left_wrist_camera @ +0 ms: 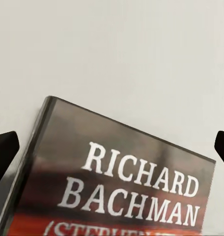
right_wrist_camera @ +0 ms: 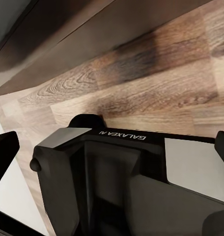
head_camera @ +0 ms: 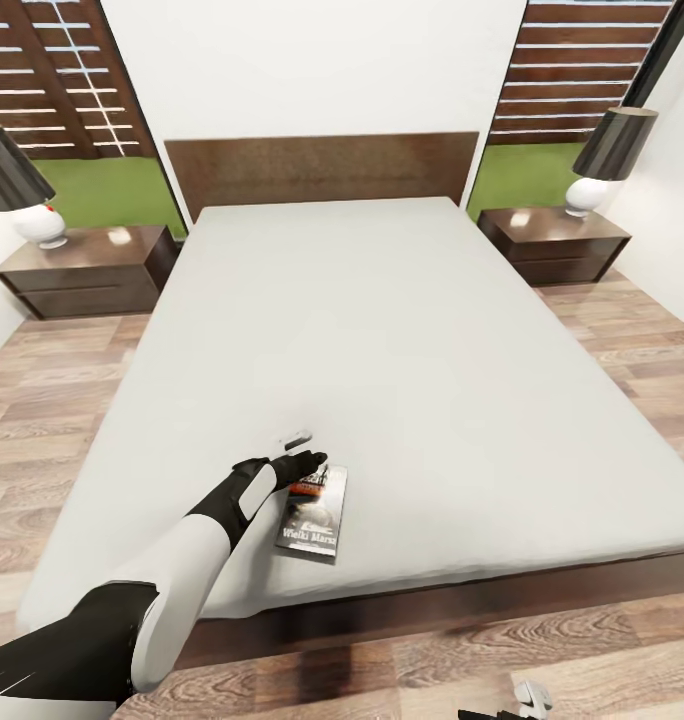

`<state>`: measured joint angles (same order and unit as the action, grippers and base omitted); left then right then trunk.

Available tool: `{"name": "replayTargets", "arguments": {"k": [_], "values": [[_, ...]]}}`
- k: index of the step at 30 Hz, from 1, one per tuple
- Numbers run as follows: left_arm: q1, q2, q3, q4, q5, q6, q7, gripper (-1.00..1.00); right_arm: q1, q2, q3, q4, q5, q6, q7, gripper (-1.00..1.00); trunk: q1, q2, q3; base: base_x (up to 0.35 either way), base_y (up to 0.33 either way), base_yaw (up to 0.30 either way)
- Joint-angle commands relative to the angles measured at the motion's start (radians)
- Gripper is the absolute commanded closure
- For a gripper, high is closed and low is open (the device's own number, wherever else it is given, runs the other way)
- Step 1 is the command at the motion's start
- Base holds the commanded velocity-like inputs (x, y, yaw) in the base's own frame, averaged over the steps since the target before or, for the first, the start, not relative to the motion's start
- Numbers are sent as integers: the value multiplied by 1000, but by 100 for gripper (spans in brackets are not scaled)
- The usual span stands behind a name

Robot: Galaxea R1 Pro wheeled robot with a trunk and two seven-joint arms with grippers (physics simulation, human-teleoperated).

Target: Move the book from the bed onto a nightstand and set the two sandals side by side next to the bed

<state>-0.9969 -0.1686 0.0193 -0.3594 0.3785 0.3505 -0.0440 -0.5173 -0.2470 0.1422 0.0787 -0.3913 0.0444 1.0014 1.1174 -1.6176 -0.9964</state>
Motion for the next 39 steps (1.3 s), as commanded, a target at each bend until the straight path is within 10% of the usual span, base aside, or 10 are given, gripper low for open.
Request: {"name": "replayTargets", "arguments": {"k": [1, 39], "values": [[0, 0, 2, -1, 3, 5, -1, -100, -1, 0, 7, 3, -11, 5, 5, -100, 0, 0, -1, -220, 0, 0], [1, 0, 2, -1, 5, 5, -2, -100, -1, 0, 8, 3, -11, 5, 5, -100, 0, 0, -1, -15, 0, -81]]}}
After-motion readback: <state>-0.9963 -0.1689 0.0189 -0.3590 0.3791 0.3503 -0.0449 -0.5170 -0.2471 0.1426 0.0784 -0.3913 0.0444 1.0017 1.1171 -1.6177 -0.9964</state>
